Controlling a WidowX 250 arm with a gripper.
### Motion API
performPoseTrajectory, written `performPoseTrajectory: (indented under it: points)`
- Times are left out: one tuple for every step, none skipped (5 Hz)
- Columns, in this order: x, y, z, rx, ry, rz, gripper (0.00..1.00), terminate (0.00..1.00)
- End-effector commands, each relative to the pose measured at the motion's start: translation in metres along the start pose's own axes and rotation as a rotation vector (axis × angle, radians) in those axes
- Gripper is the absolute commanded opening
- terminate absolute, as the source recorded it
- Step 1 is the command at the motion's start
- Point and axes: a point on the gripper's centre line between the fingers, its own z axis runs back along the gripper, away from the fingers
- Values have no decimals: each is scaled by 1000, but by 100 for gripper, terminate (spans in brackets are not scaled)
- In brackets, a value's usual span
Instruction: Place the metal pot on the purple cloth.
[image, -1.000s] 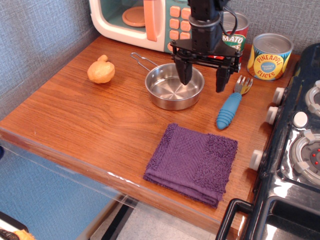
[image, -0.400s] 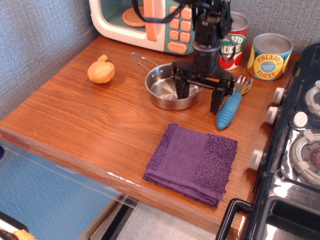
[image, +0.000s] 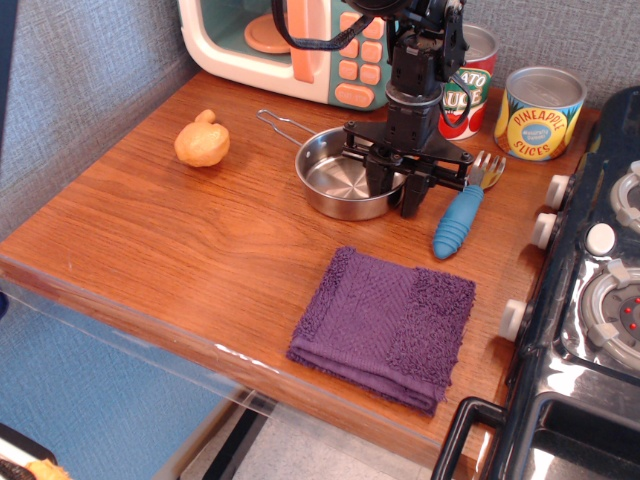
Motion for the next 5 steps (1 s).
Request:
performPoseTrajectory:
  points:
    - [6, 4, 24, -12, -54, -1, 0, 0]
    - [6, 7, 33, -25, -72, 1, 0, 0]
    - [11, 5, 55, -50, -112, -11, 0, 0]
    - [10, -7, 96, -95, -191, -72, 0, 0]
    - [-15, -27, 130, -121, -252, -157, 0, 0]
